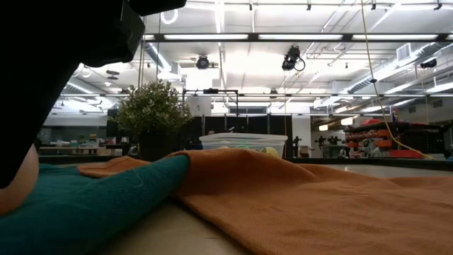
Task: Pick and placing Produce into tupperware
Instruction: Put the light orange peach into the transparent bin
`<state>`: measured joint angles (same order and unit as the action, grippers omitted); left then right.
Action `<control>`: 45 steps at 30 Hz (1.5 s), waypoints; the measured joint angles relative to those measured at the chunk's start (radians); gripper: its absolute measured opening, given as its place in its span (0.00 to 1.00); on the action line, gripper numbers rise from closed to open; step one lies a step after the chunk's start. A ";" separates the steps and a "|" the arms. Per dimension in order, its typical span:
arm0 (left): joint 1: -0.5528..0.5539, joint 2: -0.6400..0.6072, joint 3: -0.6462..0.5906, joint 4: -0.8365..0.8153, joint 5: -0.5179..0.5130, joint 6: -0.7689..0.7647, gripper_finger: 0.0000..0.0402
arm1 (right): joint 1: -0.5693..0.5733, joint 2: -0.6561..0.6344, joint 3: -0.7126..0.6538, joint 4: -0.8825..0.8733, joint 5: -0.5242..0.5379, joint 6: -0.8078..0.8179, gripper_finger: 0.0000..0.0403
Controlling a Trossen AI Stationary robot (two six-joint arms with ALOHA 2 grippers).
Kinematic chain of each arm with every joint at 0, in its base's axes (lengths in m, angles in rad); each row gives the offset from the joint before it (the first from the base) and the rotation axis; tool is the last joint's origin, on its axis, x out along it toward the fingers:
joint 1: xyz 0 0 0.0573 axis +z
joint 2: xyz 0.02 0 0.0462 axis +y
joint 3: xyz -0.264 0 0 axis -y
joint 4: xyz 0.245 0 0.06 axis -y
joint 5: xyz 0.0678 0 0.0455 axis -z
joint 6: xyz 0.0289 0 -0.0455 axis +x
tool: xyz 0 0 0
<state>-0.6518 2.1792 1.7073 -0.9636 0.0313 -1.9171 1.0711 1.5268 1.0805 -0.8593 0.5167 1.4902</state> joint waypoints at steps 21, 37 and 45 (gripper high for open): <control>0.091 0.000 0.000 0.077 0.014 0.163 0.67 | 0.001 0.000 0.000 0.000 -0.001 0.000 0.56; 0.230 -0.043 0.001 0.158 -0.070 0.351 0.66 | 0.004 0.000 0.000 0.001 -0.001 0.009 0.56; 0.343 -0.100 0.002 0.215 -0.140 0.483 0.63 | 0.006 0.000 0.000 0.005 -0.001 0.043 0.56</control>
<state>-0.3085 2.0795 1.7088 -0.7484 -0.1082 -1.4337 1.0771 1.5269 1.0809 -0.8545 0.5159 1.5328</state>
